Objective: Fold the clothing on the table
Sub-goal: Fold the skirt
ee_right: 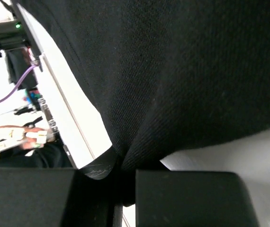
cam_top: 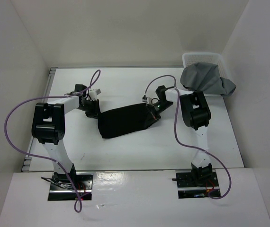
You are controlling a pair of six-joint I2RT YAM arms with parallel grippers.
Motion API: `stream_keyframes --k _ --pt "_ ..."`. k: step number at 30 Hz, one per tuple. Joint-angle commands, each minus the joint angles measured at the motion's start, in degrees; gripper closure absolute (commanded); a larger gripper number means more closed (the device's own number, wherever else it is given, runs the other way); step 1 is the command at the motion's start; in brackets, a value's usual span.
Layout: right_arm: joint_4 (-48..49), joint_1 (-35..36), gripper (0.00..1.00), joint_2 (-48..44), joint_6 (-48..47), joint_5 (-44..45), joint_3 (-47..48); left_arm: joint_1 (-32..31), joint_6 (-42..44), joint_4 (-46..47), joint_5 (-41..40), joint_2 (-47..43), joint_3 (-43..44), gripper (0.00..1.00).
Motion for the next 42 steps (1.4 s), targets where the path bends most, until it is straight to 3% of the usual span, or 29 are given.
stream_keyframes --k 1,14,22,31,34,42 --pt "1.68 0.63 0.97 0.09 -0.58 5.16 4.15 0.33 0.35 -0.15 1.11 -1.09 0.95 1.00" --pt "2.57 -1.74 0.97 -4.40 -0.84 33.64 15.49 0.33 -0.17 -2.78 0.75 7.17 16.49 1.00" --pt "-1.13 1.85 0.97 -6.86 -4.26 45.58 22.00 -0.73 -0.70 -1.47 2.78 10.86 14.41 1.00" --pt "-0.43 13.62 0.96 -9.50 -6.99 54.30 20.07 -1.25 -0.70 -1.47 5.06 11.39 14.49 0.98" --pt "-1.91 15.66 0.96 -8.10 -7.52 55.54 20.07 -1.25 -0.18 -2.00 6.20 11.39 14.49 0.88" --pt "-5.44 18.65 0.96 -6.69 -9.19 56.68 23.14 -1.78 -0.18 -2.00 6.20 11.39 14.49 0.86"
